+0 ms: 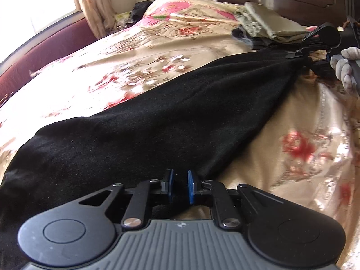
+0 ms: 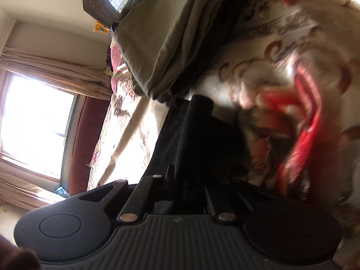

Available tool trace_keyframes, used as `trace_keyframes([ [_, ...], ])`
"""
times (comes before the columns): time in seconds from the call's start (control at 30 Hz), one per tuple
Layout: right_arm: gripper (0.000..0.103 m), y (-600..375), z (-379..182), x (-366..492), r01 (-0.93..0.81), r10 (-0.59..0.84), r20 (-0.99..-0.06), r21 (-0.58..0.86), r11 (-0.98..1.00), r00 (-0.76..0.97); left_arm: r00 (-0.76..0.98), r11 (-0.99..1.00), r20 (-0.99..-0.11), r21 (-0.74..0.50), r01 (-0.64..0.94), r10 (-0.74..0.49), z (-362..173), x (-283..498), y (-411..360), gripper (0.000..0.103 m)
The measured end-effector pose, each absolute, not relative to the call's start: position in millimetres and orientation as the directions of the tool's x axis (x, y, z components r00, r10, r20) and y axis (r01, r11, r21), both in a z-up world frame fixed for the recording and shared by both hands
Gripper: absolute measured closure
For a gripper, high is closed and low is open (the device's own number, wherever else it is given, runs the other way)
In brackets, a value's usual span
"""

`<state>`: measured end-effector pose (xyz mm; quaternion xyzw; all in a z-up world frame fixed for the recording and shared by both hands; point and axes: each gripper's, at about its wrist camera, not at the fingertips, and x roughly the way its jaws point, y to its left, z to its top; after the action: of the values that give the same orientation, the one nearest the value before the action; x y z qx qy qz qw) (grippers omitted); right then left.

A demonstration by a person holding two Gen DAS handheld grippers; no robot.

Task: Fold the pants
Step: 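Lift the pants end with the right gripper and fold it toward the left gripper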

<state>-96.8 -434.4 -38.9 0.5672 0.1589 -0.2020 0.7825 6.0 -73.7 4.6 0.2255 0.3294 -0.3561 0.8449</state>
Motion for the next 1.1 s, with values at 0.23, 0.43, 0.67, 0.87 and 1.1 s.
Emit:
trace_keyframes([
  [0.23, 0.098, -429, -4, -108, 0.541, -0.185, -0.512, 0.746, 0.389, 0.839, 0.503, 0.631, -0.687, 0.084, 0.771, -0.524, 16, -4, -77, 0.073],
  [0.43, 0.097, -377, 66, -78, 0.424, -0.141, -0.431, 0.682, 0.596, 0.891, 0.597, 0.725, -0.639, 0.089, 0.683, -0.485, 27, 9, -36, 0.071],
  [0.67, 0.097, -251, 132, 4, 0.172, 0.068, -0.414, 0.515, 0.84, 0.908, 0.712, 0.863, -0.58, 0.028, 0.504, -0.397, 28, 32, 33, 0.07],
  [0.87, 0.097, -109, 129, 82, -0.065, 0.291, -0.456, 0.449, 0.891, 0.841, 0.789, 0.941, -0.547, 0.004, 0.337, -0.28, 19, 32, 93, 0.07],
  [1.1, 0.097, 52, 96, 121, -0.307, 0.405, -0.589, 0.265, 0.914, 0.699, 0.806, 0.976, -0.553, -0.075, 0.204, -0.212, 10, 30, 158, 0.066],
])
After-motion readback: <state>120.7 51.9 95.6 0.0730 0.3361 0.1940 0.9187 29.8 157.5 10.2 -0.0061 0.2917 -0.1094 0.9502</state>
